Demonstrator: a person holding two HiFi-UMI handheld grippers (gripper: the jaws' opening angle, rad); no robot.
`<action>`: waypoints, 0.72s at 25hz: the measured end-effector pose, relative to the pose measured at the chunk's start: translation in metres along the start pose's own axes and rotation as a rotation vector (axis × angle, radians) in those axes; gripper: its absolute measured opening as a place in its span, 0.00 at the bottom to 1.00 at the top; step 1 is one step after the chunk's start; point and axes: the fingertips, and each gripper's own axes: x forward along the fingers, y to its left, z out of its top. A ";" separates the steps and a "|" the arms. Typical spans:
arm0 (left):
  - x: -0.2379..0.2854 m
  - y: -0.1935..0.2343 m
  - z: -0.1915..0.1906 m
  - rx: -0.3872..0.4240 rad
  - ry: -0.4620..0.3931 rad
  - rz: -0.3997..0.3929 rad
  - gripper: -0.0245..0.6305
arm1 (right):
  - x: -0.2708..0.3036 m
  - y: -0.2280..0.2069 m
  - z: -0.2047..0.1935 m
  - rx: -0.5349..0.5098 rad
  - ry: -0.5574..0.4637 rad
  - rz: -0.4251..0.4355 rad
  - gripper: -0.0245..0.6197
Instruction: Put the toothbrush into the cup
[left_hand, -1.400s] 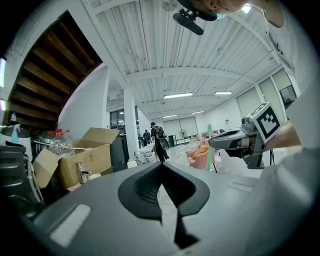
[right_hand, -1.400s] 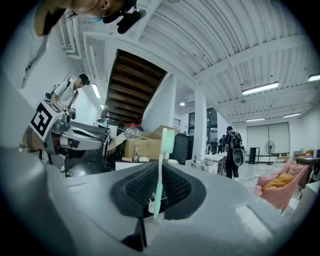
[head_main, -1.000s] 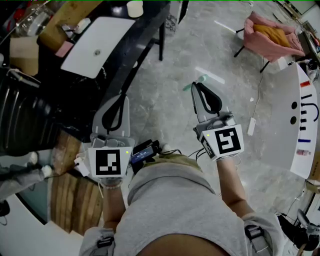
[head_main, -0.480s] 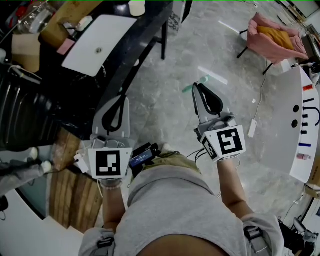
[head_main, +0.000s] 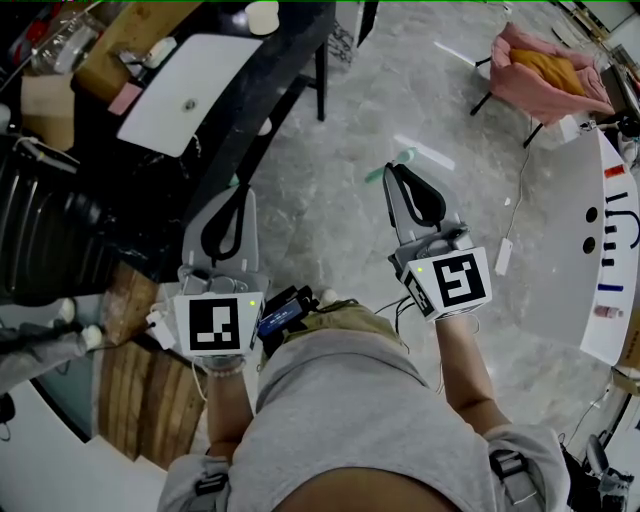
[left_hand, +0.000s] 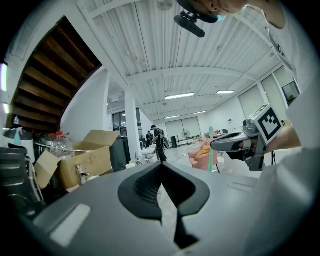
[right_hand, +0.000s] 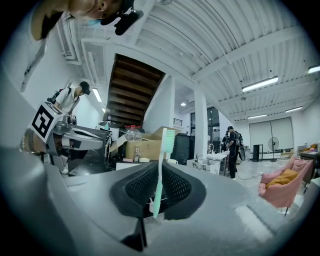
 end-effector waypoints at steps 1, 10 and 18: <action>0.001 -0.002 0.001 0.000 -0.003 -0.001 0.05 | -0.001 -0.001 0.000 -0.001 -0.002 0.000 0.08; 0.002 -0.010 0.003 0.004 -0.006 -0.005 0.06 | -0.007 -0.009 0.000 0.013 -0.008 -0.019 0.08; 0.005 -0.008 0.000 0.005 -0.012 -0.004 0.06 | -0.002 -0.011 -0.003 0.017 -0.009 -0.025 0.08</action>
